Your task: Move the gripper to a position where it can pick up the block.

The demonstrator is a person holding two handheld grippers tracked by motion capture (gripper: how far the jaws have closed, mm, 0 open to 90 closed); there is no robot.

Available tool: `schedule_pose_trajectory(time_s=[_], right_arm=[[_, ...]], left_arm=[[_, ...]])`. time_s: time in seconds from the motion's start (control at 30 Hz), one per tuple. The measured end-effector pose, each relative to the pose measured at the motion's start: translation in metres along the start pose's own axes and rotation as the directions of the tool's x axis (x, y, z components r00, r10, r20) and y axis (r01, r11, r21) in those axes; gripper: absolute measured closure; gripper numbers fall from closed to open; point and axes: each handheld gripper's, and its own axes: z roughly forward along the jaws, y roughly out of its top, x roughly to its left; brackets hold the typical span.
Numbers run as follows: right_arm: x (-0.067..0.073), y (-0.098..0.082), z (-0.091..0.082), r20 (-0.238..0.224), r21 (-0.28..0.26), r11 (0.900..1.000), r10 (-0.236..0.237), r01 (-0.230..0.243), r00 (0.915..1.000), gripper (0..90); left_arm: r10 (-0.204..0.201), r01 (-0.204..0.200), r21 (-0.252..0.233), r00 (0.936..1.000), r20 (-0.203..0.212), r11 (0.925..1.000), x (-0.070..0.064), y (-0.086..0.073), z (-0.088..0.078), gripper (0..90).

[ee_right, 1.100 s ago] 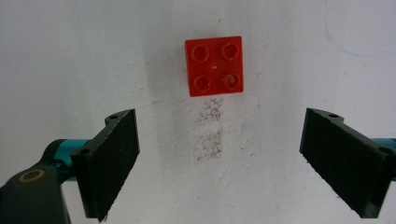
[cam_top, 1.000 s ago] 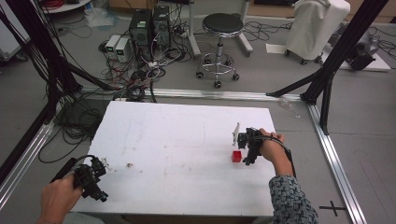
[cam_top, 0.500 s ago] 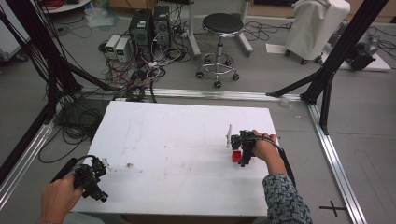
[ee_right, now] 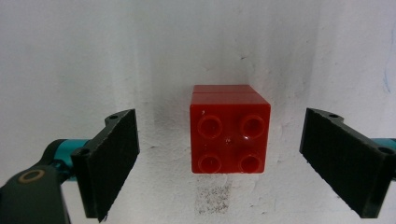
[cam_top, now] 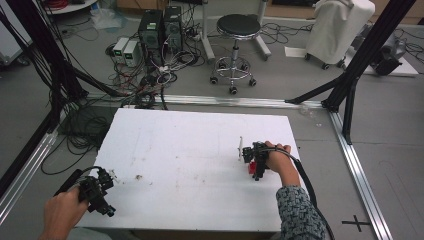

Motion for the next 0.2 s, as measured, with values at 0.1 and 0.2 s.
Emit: schedule_pose_trajectory(time_s=[0.1,0.2], right_arm=[[0.0000,-0.0001,-0.0007,0.001,-0.005,1.000,0.002,-0.002,1.0000,11.2],[0.0005,-0.0018,-0.0024,0.003,-0.001,1.000,0.009,-0.009,1.0000,11.3]], left_arm=[[0.004,-0.004,0.007,1.0000,0.001,1.0000,0.0005,0.0002,0.0002,22.9],[0.008,-0.008,0.002,1.0000,-0.002,1.0000,-0.0001,0.0011,0.0000,22.8]])
